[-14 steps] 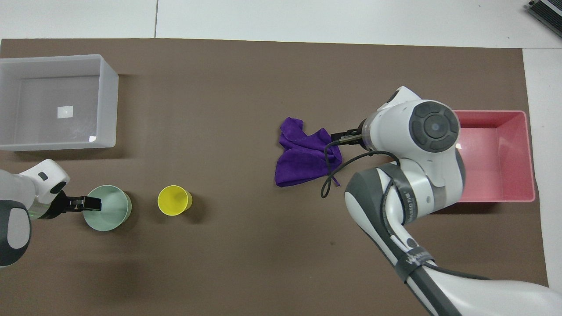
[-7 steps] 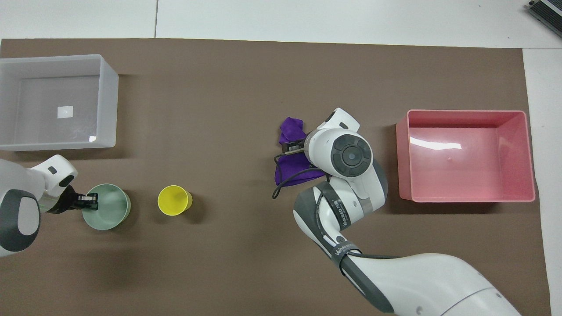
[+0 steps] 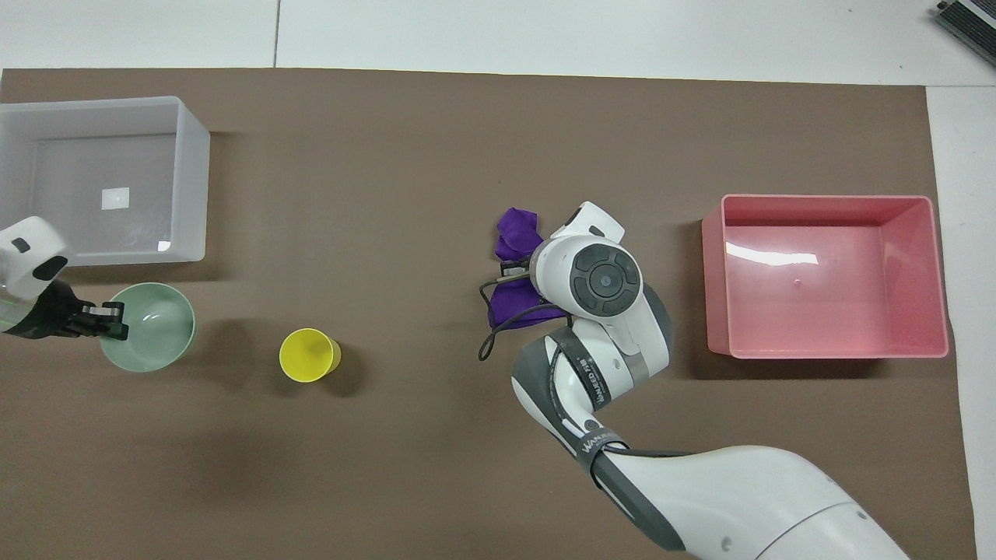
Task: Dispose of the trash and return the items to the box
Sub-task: 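Carry the cloth into the pink box while the left gripper lifts the bowl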
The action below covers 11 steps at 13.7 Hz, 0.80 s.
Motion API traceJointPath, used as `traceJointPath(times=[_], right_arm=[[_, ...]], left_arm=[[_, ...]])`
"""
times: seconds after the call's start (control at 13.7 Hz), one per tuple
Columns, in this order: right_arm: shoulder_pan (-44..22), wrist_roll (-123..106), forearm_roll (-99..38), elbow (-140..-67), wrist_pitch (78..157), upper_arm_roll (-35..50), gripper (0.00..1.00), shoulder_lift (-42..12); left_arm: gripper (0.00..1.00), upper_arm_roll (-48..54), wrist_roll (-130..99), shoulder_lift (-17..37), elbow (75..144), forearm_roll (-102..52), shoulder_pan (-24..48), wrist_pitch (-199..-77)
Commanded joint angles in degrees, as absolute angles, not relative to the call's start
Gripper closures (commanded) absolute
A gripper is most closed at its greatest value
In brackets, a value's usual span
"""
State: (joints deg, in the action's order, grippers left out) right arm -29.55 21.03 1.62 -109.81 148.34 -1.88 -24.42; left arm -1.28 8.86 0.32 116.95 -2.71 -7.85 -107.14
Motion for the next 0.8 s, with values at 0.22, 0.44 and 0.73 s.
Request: traceJointPath(times=[0.22, 0.44, 0.73], right_arm=[[-29.36, 25.93, 2.37, -105.57, 136.96, -2.02, 1.00, -23.47], [-28.92, 29.68, 2.37, -103.27, 129.75, -2.37, 1.00, -20.06], [-27.25, 34.88, 2.29, -102.92, 122.36, -2.55, 1.00, -12.68]], left_arm=[[1.00, -1.41, 9.32, 7.69, 99.18, -3.95, -11.85, -98.70], [1.00, -1.32, 9.32, 19.83, 84.77, -9.03, -16.42, -100.36], [1.00, -1.32, 9.31, 29.07, 80.77, -9.93, -17.23, -114.05]])
